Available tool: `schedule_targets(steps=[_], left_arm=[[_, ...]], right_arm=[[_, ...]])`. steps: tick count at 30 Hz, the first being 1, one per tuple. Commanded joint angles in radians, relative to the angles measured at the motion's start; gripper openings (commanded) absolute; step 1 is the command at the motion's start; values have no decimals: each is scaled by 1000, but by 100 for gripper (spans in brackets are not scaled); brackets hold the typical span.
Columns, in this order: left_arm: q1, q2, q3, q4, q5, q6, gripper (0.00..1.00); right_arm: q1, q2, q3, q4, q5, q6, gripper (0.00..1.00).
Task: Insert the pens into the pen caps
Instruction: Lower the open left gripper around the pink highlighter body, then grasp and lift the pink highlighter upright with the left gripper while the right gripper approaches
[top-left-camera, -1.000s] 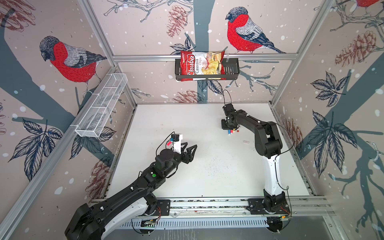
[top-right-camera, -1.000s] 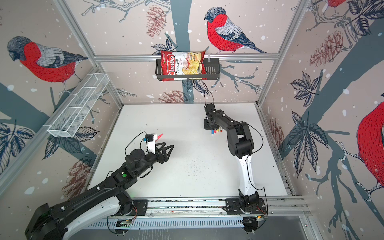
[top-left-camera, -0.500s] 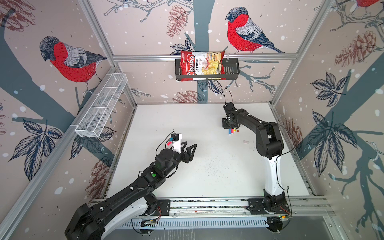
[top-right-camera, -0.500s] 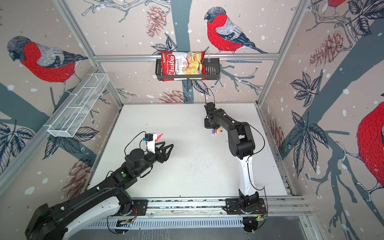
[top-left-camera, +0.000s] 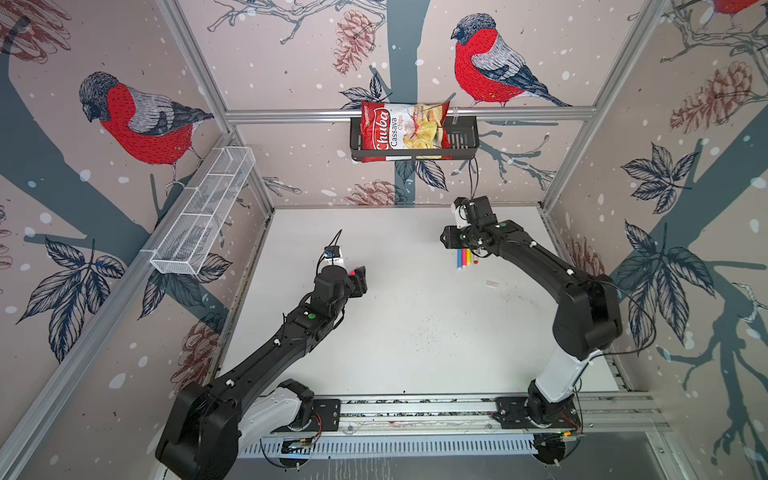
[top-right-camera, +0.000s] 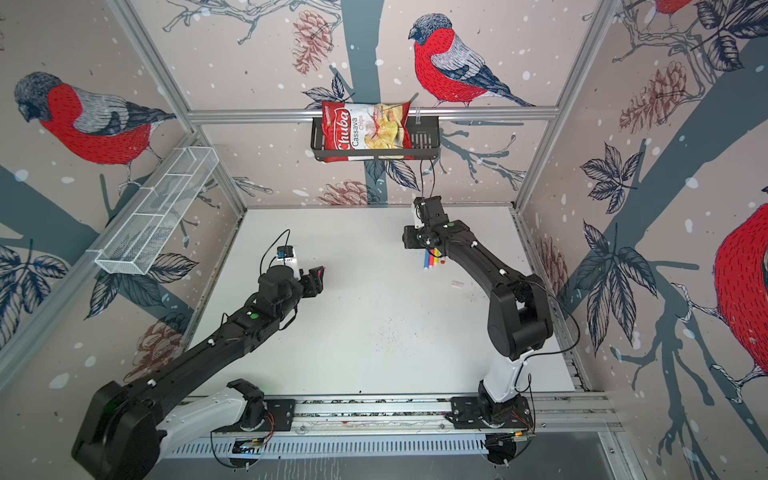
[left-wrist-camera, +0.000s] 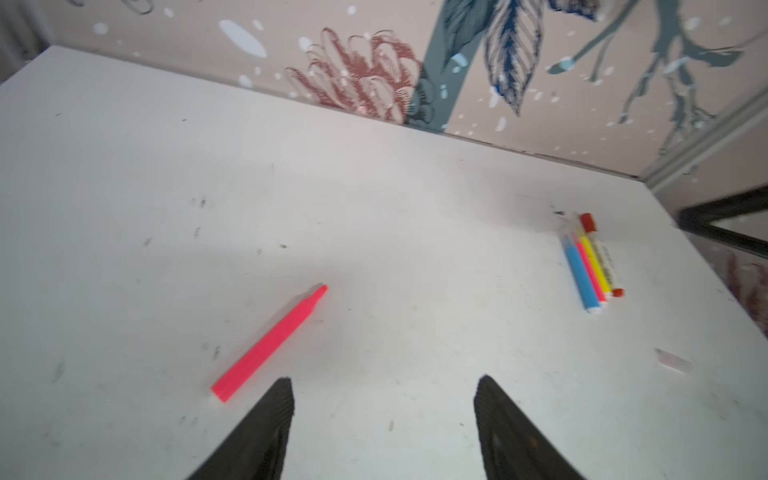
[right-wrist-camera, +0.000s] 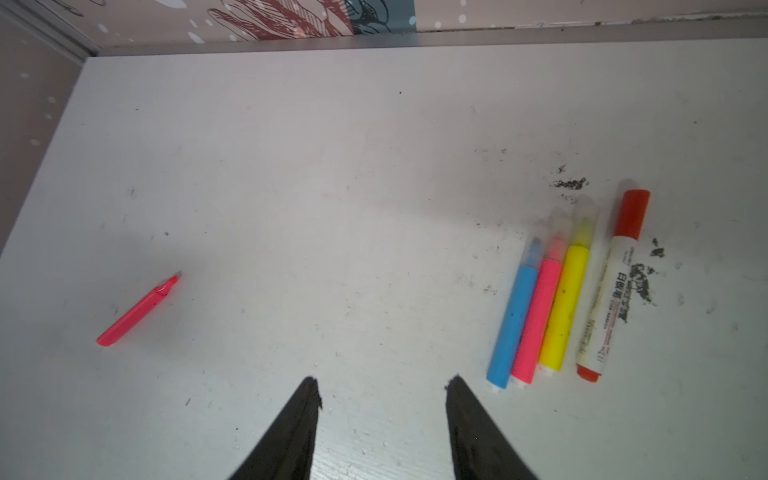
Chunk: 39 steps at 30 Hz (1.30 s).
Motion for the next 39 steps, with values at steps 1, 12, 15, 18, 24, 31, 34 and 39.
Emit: schedule_targets(steps=[1,12,15,18,24,31,34,39], left_arm=[[94,78,15,1,94,-4,70],[173,416,129,-13,63,17,69],[177,467,149,-21,62,25,69],[179,493,157,-21,67,28,68],[179,521,173,-62,116,24,65],[179,518,161,-98,208,50,53],[179,513,161,-114,233,52,45],[166,514,149,-112,245,58,40]], right_arm=[[0,-81,-83,79,-70,-13,53],[-37,-243,-299,143,-139,-16,55],[-49,-252,-323,151,-151,-12,55],[-57,-264,-344,162,-159,-9,55],[-71,-281,-374,186,-177,4,55],[-73,-291,-383,203,-194,19,54],[-75,-301,-389,211,-195,27,54],[-76,-309,-394,217,-199,39,54]])
